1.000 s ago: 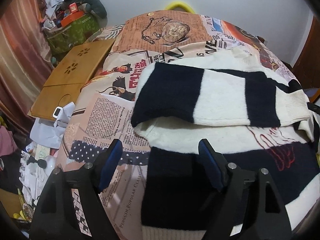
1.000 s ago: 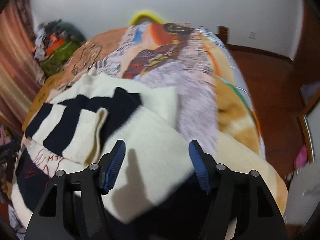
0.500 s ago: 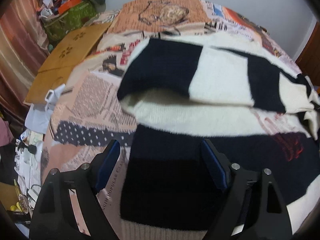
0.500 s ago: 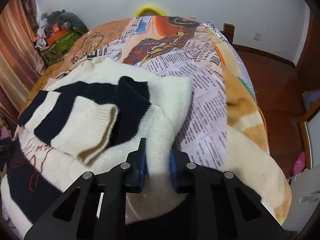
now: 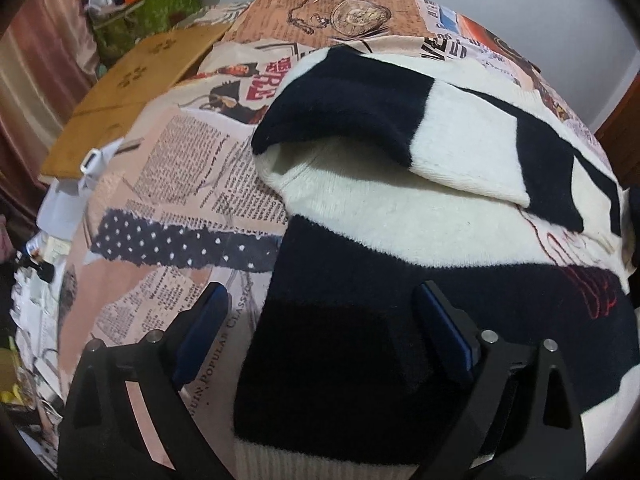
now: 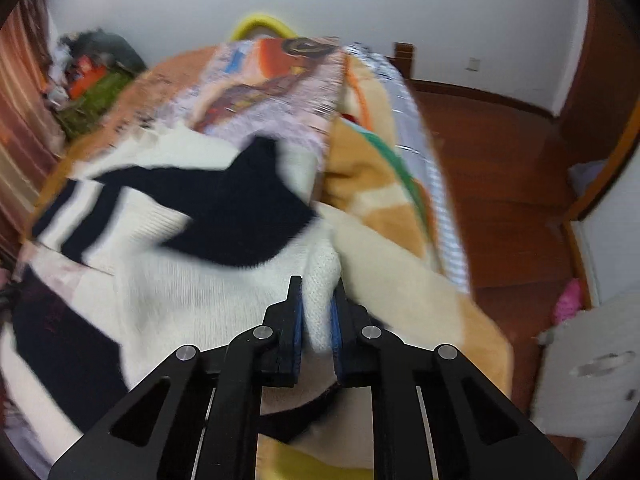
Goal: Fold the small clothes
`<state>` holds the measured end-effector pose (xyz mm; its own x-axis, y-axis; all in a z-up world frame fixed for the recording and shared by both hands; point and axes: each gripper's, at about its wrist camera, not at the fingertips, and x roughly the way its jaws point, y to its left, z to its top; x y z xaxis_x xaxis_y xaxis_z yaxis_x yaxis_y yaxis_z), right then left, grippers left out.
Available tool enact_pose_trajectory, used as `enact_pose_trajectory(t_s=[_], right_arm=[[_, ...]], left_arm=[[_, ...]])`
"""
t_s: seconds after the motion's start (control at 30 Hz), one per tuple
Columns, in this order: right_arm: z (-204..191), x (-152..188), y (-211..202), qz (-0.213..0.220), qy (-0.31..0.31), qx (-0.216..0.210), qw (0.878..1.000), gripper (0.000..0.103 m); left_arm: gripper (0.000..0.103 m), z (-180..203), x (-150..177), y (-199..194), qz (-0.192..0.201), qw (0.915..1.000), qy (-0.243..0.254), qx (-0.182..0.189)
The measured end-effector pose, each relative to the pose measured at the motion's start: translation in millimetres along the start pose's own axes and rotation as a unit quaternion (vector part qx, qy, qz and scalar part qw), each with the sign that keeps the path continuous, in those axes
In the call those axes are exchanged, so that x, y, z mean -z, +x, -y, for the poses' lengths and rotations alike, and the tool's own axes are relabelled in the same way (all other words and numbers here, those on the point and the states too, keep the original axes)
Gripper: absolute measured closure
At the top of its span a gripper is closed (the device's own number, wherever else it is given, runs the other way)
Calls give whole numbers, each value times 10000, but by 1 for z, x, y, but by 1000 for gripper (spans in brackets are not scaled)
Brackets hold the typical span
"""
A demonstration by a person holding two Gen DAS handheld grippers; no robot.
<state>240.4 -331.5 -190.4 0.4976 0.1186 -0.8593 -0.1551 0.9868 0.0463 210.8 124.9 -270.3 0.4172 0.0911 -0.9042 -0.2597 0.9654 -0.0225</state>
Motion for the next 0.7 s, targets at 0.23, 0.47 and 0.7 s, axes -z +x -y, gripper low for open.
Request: enact_pose_trajectory(t_s=[0.23, 0.47, 0.7], right_arm=[[30, 9, -9, -81, 186, 576, 9981, 91], [7, -9, -70, 848, 169, 601, 9944, 80], [-67, -31, -77, 1143, -259, -442, 9921, 65]], left_arm=[[8, -4, -1, -13, 114, 9997, 190, -102], [8, -31, -16, -39, 555, 9979, 194, -278], [8, -55, -50, -11, 323, 9993, 48, -169]])
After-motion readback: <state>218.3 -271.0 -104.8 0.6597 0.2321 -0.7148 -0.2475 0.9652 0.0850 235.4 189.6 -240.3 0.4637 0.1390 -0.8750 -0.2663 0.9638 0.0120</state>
